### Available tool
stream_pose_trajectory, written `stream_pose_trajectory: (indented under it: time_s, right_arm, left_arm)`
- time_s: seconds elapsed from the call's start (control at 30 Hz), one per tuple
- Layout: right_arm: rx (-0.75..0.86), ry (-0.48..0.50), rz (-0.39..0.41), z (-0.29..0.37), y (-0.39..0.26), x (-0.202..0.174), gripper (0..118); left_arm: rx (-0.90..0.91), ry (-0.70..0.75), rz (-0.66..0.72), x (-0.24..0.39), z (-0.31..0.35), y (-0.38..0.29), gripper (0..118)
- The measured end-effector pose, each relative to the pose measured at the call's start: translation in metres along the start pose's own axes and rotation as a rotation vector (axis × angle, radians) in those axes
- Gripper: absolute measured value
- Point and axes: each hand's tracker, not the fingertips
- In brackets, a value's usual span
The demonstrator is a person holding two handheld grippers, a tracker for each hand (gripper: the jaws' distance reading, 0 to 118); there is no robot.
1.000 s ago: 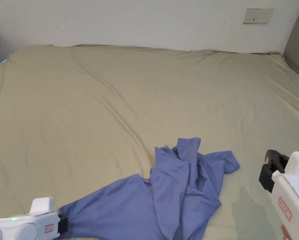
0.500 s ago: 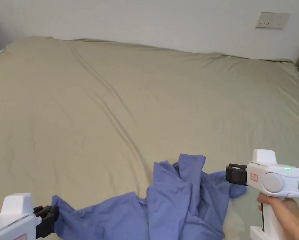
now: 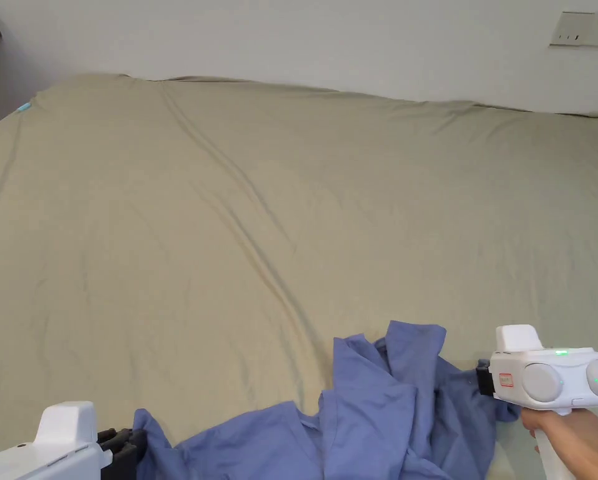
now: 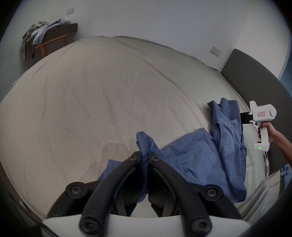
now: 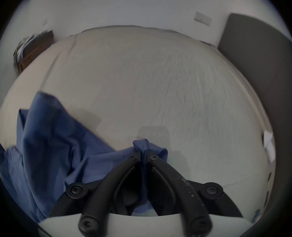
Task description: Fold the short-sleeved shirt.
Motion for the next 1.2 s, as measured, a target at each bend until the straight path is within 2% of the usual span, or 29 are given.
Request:
stream_pose_trajectory:
  time_s: [0.07,0.27,0.53,0.63,0.77,1.0,1.2]
  right_arm:
    - [0.067,-0.030,-0.014,0.022,-0.002,0.005,7]
    - [0.308,0.003,-0.071,0.151,0.024,0.028,7]
    - [0.564,-0.132,-0.096,0.291,0.098,0.089,7]
    - [0.637,-0.158,-0.160,0.330,0.127,0.114,7]
    - [0.695,-0.219,-0.201,0.360,0.175,0.147,7]
    - [0.744,-0.264,-0.286,0.369,0.246,0.182,7]
    - [0.821,-0.222,-0.379,0.350,0.277,0.198,7]
  left_arm:
    - [0.026,-0.016,0.032,0.000,0.007,0.004,6]
    - [0.165,-0.087,0.098,0.003,0.039,0.050,6]
    - [0.409,-0.045,-0.005,0.032,0.095,0.184,6]
    - [0.481,-0.023,0.001,0.038,0.118,0.240,6]
    - [0.548,0.009,0.062,0.040,0.141,0.324,6]
    - [0.622,0.144,0.061,0.058,0.150,0.444,6]
    - [0.684,0.153,0.111,0.054,0.127,0.503,6]
